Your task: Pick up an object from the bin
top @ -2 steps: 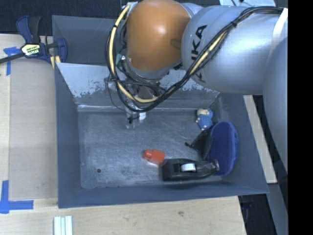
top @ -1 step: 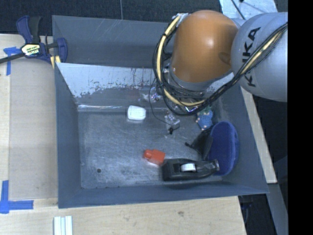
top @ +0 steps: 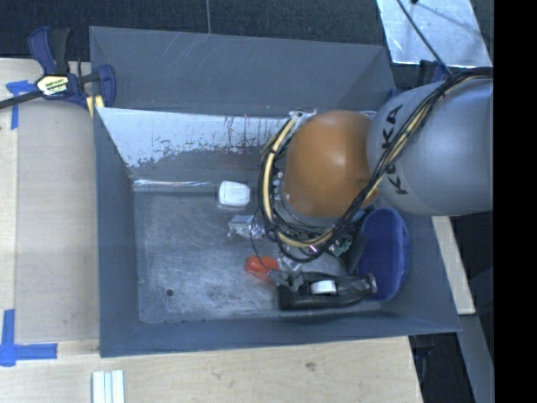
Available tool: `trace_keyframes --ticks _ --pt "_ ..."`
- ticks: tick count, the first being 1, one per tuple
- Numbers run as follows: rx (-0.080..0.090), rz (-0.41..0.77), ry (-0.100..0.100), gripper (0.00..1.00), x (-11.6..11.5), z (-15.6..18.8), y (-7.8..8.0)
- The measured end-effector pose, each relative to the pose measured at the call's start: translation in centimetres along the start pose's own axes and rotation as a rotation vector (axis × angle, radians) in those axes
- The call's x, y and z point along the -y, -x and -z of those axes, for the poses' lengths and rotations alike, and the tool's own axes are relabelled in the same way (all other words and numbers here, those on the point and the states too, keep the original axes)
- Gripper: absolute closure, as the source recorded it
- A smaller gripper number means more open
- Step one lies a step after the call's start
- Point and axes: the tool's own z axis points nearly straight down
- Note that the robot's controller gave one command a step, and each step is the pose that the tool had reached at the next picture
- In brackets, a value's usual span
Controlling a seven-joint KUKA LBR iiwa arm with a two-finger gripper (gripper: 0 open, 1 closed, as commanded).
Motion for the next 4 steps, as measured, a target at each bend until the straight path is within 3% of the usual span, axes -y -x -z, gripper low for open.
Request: trace_keyframes --ticks 1,2,3,4 --pt "0.029 -0.022 -0.004 0.0 2.0 -1.4 1.0" --pt "0.0 -0.025 -0.008 1.0 2.6 -2.1 -0.3" --pt "0.006 -0.026 -0.005 0.0 2.4 -2.1 -0.1" --pt "-0.002 -0.026 -0.007 1.0 2.6 -2.3 -0.4"
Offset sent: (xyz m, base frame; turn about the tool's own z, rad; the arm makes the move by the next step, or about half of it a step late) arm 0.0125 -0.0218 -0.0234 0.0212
